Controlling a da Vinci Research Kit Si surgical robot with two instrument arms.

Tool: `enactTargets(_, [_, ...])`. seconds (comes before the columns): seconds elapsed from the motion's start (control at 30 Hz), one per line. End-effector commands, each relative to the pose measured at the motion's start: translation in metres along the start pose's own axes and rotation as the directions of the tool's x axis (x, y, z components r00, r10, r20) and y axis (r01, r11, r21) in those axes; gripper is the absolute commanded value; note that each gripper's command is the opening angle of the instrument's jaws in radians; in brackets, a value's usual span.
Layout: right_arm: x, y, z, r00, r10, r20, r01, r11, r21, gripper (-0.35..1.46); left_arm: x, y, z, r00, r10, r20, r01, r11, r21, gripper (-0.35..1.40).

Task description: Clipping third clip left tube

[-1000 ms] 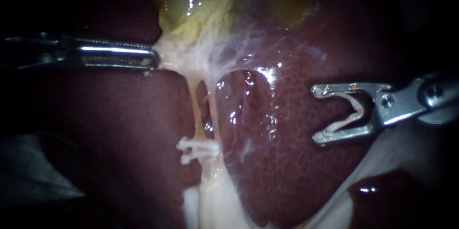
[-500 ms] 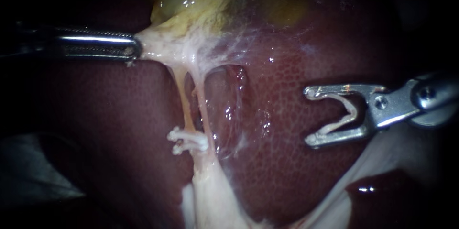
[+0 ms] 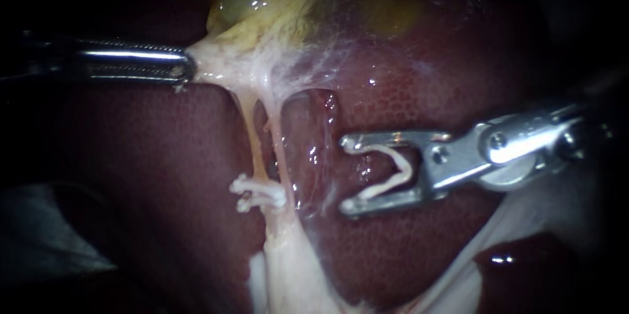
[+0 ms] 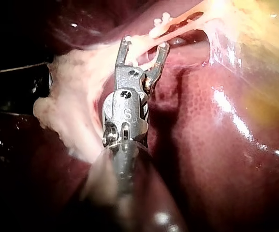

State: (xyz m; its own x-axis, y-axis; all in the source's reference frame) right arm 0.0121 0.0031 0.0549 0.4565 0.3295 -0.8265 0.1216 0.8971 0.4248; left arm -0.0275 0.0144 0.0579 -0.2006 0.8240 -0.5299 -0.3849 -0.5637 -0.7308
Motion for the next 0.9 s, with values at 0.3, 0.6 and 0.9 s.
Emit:
enactTargets(0.3, [0.0001, 0.0017, 0.0052, 0.996, 0.076, -0.047, -0.075, 0.997, 0.034, 0.5, -0.0001, 0.0, 0.0001, 1.0, 0.0, 0.0, 0.0, 1.0, 0.0, -0.35])
enactTargets(0.6, [-0.0013, 0.0034, 0.0089, 0.99, 0.113, -0.086, -0.105, 0.99, 0.092, 0.49, -0.0001, 0.0, 0.0001, 1.0, 0.0, 0.0, 0.0, 1.0, 0.0, -0.35])
enactTargets(0.9, [-0.0031, 0.0057, 0.0097, 0.988, 0.119, -0.094, -0.109, 0.988, 0.108, 0.48, -0.0001, 0.0, 0.0001, 1.0, 0.001, 0.0, -0.001, 1.0, 0.001, -0.35])
